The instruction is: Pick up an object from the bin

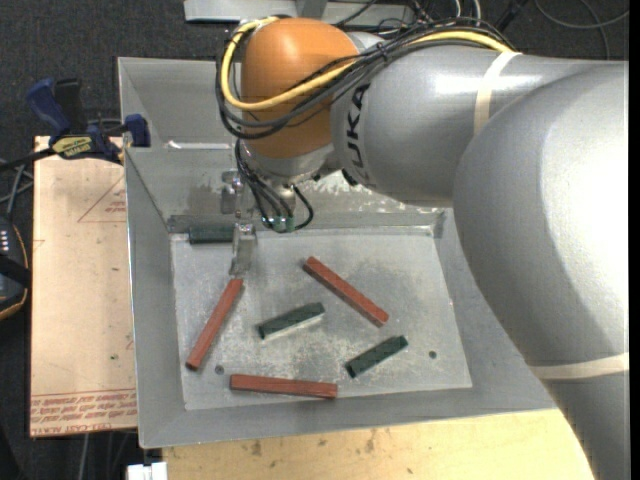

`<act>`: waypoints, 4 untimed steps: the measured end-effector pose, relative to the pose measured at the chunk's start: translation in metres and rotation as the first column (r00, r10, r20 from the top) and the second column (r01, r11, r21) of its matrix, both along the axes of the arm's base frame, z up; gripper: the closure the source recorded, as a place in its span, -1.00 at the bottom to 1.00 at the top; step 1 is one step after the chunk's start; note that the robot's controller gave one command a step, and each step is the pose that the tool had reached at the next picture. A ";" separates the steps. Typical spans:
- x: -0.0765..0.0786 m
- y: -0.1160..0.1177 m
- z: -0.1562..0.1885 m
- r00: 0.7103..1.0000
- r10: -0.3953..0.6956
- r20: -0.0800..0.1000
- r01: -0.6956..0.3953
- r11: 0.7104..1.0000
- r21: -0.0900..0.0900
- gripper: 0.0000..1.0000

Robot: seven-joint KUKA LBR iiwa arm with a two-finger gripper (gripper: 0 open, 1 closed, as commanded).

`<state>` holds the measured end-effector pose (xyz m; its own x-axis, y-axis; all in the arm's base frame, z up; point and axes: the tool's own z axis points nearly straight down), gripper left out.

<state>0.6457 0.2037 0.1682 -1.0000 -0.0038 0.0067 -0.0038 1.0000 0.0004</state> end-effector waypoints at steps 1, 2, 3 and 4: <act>0.002 -0.001 0.005 1.000 -0.003 0.008 0.003 1.000 0.001 -1.00; -0.006 -0.009 -0.048 1.000 -0.025 0.014 0.025 1.000 0.003 -1.00; 0.004 -0.046 -0.094 1.000 -0.003 0.018 0.003 1.000 0.004 1.00; 0.004 -0.046 -0.095 1.000 -0.003 0.018 0.003 1.000 0.004 1.00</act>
Offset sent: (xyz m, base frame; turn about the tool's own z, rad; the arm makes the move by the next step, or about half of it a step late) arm -0.0155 -0.0188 -0.0982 0.0484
